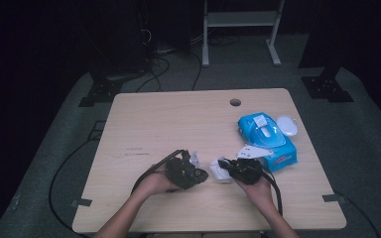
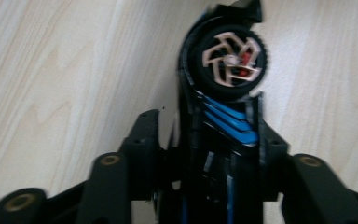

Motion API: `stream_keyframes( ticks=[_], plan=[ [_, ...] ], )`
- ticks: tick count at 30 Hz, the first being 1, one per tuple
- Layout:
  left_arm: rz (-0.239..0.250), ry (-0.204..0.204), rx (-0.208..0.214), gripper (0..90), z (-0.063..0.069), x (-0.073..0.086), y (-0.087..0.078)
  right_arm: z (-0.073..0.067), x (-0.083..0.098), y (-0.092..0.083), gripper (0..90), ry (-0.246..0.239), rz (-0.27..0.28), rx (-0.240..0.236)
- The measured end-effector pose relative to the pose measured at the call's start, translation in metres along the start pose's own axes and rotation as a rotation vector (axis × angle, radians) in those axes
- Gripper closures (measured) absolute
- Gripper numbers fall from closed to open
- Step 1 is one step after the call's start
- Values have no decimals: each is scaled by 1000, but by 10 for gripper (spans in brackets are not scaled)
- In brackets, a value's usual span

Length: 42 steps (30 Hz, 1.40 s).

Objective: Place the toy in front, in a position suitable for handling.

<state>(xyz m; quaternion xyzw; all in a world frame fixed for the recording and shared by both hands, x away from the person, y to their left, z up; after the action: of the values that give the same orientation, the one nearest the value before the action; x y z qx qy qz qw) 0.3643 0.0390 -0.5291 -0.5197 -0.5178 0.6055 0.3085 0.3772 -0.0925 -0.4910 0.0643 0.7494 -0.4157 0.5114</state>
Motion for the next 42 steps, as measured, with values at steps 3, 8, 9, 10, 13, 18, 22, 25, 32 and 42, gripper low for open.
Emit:
stream_keyframes(
  ticks=[3,8,9,10,13,18,22,25,32,42],
  plan=[
    [-5,15,7,569,2,-2,0,0,0,0,844,-1,1,-1],
    [82,25,-49,573,-2,-5,-5,3,-2,-3,843,11,12,-2],
    [82,25,-49,574,-2,-5,-5,3,-2,-3,844,13,13,-3],
    [138,28,-73,574,-5,-6,-11,3,-2,-4,844,9,14,-4],
    [248,17,-87,574,-7,-11,-23,-1,-6,-6,845,7,30,-21],
    [376,13,-82,575,-3,-15,-37,-12,-23,-15,847,-21,74,-55],
    [395,55,-109,575,5,-16,-39,-37,-51,-28,848,-64,119,-156],
    [411,61,-123,576,8,-18,-41,-55,-62,-25,848,-99,110,-212],
    [485,37,-114,581,6,-17,-51,-43,-52,-18,849,-146,45,-137],
    [482,55,-130,588,9,-21,-48,-60,-62,-17,849,-134,86,-201]
  ],
)
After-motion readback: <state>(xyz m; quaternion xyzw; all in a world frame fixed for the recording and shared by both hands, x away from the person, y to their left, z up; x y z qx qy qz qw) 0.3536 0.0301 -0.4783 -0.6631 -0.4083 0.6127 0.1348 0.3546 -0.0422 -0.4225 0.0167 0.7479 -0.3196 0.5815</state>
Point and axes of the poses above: each handheld gripper's, and its own axes: y roughly forward along the jaws, x roughly out of its underside, z roughly to its right, the point moved 10 cm from there along y, roughly forward along the jaws, and after that the axes turned 5 degrees about -z, right-handed, at the moved point
